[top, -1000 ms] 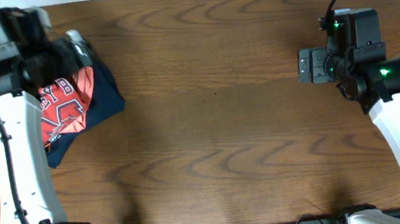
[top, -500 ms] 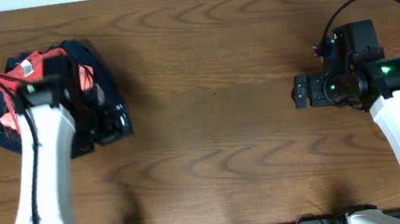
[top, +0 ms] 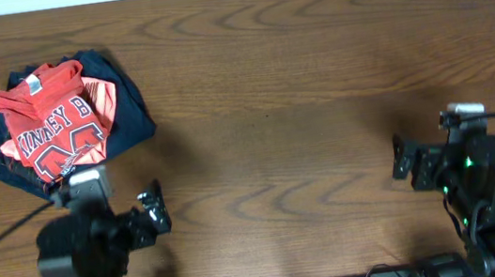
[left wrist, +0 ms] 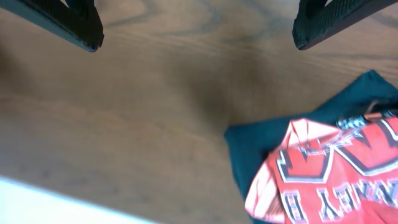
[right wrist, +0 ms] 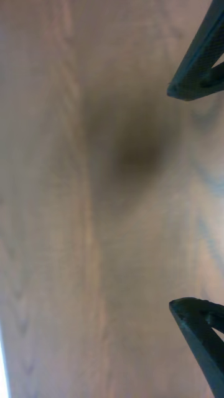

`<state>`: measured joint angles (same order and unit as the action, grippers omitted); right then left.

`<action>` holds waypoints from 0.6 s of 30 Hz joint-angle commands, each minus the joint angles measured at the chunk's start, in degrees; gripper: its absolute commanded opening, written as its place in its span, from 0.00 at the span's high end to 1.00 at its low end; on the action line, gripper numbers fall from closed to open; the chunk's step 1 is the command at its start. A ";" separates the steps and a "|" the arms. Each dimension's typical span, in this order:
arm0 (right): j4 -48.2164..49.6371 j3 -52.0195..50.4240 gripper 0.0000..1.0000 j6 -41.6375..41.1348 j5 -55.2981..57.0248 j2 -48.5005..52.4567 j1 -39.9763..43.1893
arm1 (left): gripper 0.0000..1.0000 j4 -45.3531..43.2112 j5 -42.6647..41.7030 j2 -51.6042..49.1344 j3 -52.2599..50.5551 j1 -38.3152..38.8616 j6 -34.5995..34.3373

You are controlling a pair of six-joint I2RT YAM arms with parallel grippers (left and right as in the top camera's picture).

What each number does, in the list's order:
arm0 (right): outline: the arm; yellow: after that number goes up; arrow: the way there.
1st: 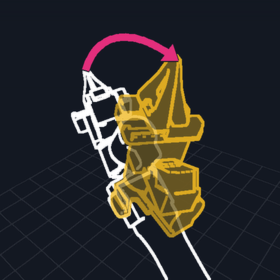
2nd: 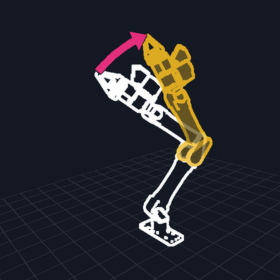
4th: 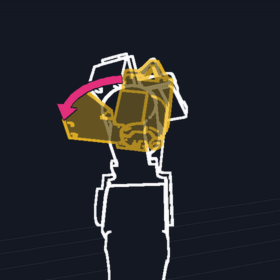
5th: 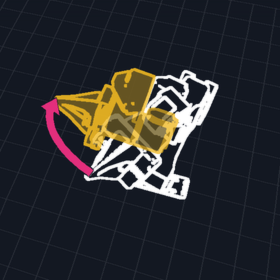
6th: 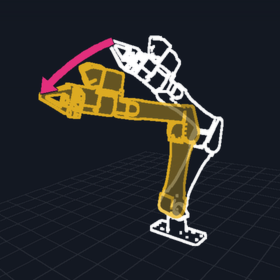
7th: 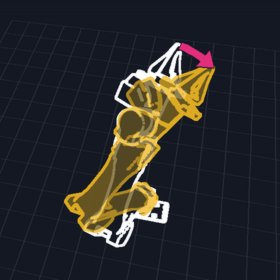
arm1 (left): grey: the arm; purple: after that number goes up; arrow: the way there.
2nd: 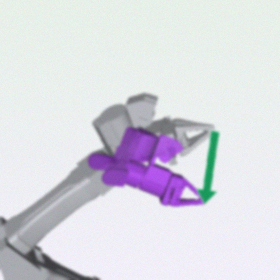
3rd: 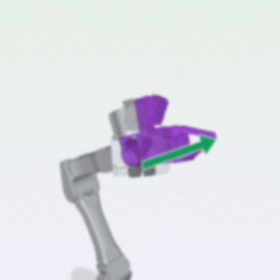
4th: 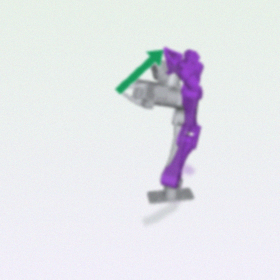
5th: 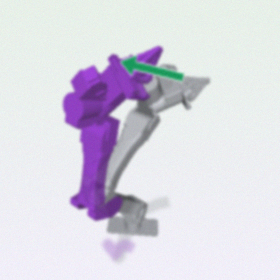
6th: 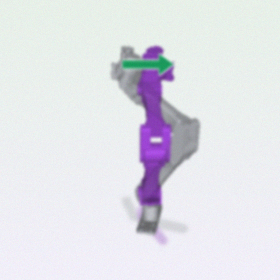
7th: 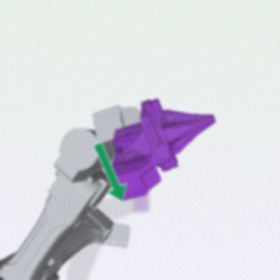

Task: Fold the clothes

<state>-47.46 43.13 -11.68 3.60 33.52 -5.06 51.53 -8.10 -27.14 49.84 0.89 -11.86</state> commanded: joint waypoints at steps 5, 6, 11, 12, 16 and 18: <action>-12.17 -1.57 0.01 -0.94 2.19 -3.15 -0.85 | 0.02 -0.15 1.11 6.93 -0.55 0.22 -1.38; -13.73 -1.60 0.01 -0.94 2.19 -3.15 -0.85 | 0.02 -0.15 1.11 6.95 -0.55 0.22 -1.38; -17.94 -1.60 0.01 -0.96 2.19 -3.15 -0.85 | 0.02 0.52 1.11 6.88 -0.57 0.22 -1.38; -17.97 -1.60 0.01 -0.96 2.21 -3.15 -0.85 | 0.02 0.81 1.11 6.88 -0.57 0.22 -1.38; -17.94 -1.60 0.01 -0.96 2.21 -3.15 -0.85 | 0.02 2.29 1.11 6.88 -0.57 0.22 -1.38; -17.94 -1.60 0.01 -0.96 2.19 -3.15 -0.85 | 0.02 2.40 1.11 6.88 -0.57 0.22 -1.38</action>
<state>-65.36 41.82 -11.77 4.97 30.61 -5.06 53.80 -7.46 -20.38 49.71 0.89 -12.47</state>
